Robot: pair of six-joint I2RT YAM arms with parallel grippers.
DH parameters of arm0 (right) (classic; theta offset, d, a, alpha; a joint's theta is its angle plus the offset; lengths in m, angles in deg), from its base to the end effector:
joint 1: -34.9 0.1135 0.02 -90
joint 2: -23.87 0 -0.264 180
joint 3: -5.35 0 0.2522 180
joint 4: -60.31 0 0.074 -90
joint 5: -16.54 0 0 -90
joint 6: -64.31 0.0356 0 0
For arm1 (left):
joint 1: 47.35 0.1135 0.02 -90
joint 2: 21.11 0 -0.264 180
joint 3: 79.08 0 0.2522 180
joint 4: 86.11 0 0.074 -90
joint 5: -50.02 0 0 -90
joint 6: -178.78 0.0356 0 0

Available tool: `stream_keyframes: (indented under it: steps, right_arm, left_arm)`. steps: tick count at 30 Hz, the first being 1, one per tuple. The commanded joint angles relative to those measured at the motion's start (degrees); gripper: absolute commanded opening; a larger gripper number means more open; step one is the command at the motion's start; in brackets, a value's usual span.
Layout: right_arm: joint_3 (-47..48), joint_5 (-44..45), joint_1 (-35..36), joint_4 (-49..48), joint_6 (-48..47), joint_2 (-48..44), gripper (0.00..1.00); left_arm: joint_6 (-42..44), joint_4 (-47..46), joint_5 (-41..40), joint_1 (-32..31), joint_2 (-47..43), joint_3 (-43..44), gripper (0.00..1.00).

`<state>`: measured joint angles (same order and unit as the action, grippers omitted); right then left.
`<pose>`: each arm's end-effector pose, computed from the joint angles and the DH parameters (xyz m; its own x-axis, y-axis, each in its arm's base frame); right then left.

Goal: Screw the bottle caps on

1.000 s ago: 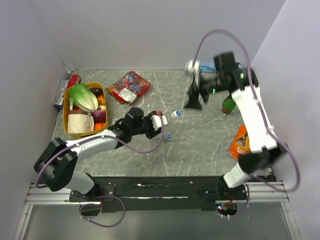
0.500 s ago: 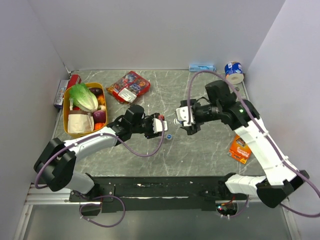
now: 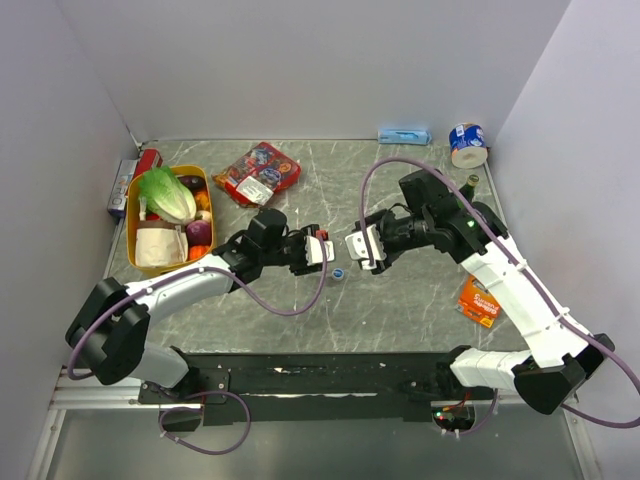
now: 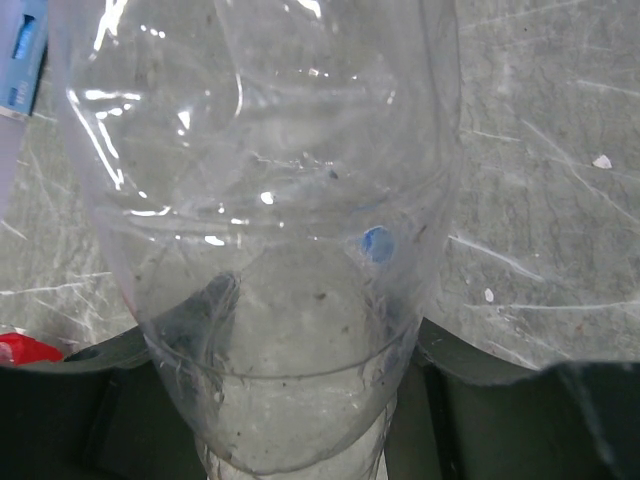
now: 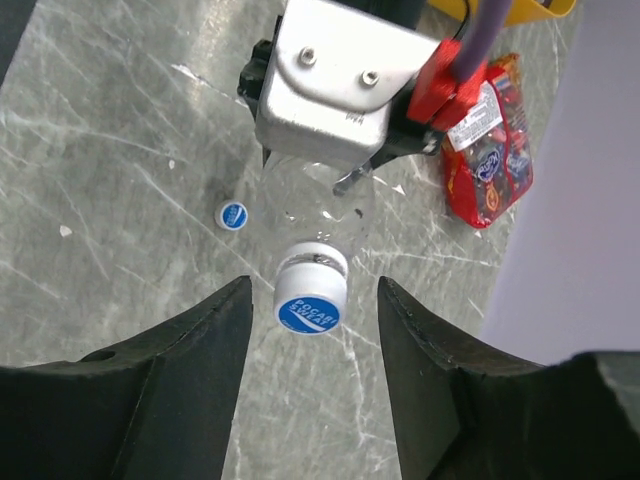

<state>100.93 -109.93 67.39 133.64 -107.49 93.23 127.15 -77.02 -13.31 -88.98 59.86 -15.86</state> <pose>0.1768 0.1377 0.3968 0.6771 -0.5124 -0.5281 -0.7220 -0.3238 -0.6115 0.2235 -0.2200 0.2496 0.2897 0.4846 -0.8254 0.9096 0.1289 0.3950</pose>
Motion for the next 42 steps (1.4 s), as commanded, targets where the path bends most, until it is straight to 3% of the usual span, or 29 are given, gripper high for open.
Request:
stream_keyframes:
  steps: [1, 8, 14, 19, 23, 26, 27, 30, 34, 37, 38, 39, 42]
  right_arm:
    - [-1.4, 1.66, 0.29, 0.11, -1.08, -0.37, 0.58]
    - [-2.02, 1.84, 0.38, -0.77, 0.85, -0.11, 0.51]
    - [-0.18, 3.24, 0.29, -1.38, 6.9, 2.17, 0.37]
    - [3.68, 6.59, -0.14, -2.71, 25.43, 6.91, 0.26]
    - [14.11, 5.01, -1.55, 2.89, 43.8, 16.21, 0.23]
    - [24.56, 2.56, -2.34, 9.75, 60.83, 26.67, 0.16]
    - [25.4, 0.54, -3.56, 12.38, 69.84, 28.88, 0.17]
    - [21.28, -2.46, -3.92, 9.69, 78.77, 28.72, 0.21]
    - [23.37, -6.94, -6.02, 9.86, 84.6, 31.97, 0.2]
    - [27.92, -12.48, -8.14, 9.86, 85.76, 33.55, 0.37]
    - [29.61, -12.92, -8.75, 10.04, 84.8, 33.9, 0.53]
    - [31.19, -14.41, -9.54, 9.86, 84.0, 33.91, 0.61]
    - [36.91, -14.42, -13.58, 10.83, 79.28, 33.12, 0.77]
  left_arm:
    - [0.3, -4.65, 1.36, 0.23, -2.66, -0.14, 0.01]
    - [-0.14, -5.53, 1.36, 0.4, -2.66, -0.41, 0.01]
    - [-2.85, -7.72, -0.04, 0.67, -2.66, -0.76, 0.01]
    - [-8.82, -18.41, -4.69, 0.67, -4.32, -3.57, 0.01]
    - [-11.82, -25.81, -12.24, -0.82, -4.42, -4.8, 0.01]
    - [-11.74, -28.11, -22.79, -3.54, -2.58, -3.84, 0.01]
    - [-11.48, -28.12, -26.46, -4.51, -2.05, -3.49, 0.01]
    - [-11.74, -29.17, -29.31, -5.04, -0.9, -3.31, 0.01]
    - [-10.87, -27.86, -33.09, -5.22, 0.24, -2.96, 0.01]
    - [-10.33, -24.87, -31.96, -5.13, 0.42, -2.87, 0.01]
    - [-10.42, -23.91, -31.34, -5.04, 0.5, -2.78, 0.01]
    - [-10.59, -23.03, -30.38, -4.61, 0.59, -2.61, 0.01]
    - [-11.12, -20.04, -25.99, -3.99, 0.86, -2.78, 0.01]
